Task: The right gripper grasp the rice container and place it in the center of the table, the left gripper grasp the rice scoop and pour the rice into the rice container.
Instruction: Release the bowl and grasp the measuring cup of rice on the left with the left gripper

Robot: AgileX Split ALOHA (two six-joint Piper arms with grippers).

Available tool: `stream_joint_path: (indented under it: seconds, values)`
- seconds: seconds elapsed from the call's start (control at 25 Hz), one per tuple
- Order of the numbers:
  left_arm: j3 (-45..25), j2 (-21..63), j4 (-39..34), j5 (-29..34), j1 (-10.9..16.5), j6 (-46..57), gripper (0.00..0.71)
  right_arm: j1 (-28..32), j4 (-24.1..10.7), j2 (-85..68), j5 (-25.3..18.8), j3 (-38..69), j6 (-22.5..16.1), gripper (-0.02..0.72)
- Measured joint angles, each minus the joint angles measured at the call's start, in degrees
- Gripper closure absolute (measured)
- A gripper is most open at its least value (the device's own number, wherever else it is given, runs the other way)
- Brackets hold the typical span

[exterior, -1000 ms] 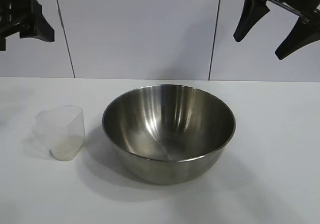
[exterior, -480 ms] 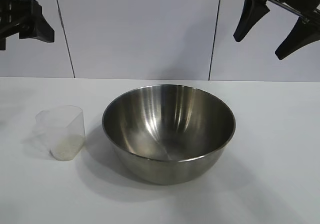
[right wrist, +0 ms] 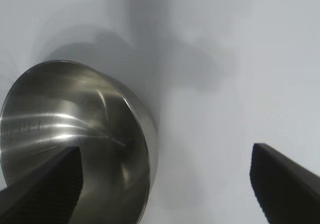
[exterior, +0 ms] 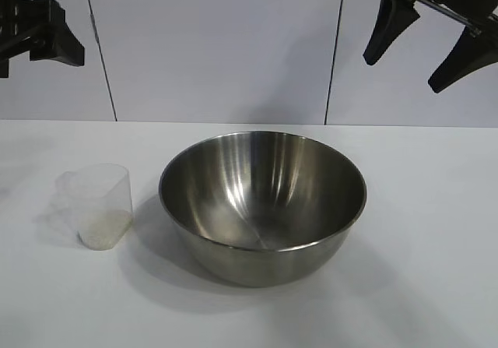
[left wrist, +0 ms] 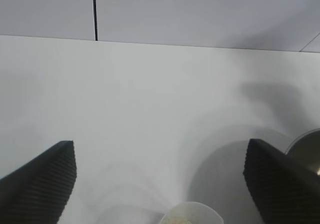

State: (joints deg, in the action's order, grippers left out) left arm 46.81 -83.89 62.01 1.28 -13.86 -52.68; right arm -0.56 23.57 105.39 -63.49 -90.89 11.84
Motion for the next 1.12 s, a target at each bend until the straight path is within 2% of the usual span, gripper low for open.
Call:
stream_joint_path:
  seconds: [1.0, 1.12]
  values:
    - [0.0, 0.0, 0.0, -1.8, 0.0, 0.0, 0.053, 0.0, 0.0, 0.0, 0.1, 0.0, -0.1, 0.073]
    - [0.0, 0.0, -2.9, -1.7, 0.0, 1.2, 0.053, 0.0, 0.0, 0.0, 0.1, 0.0, -0.1, 0.073]
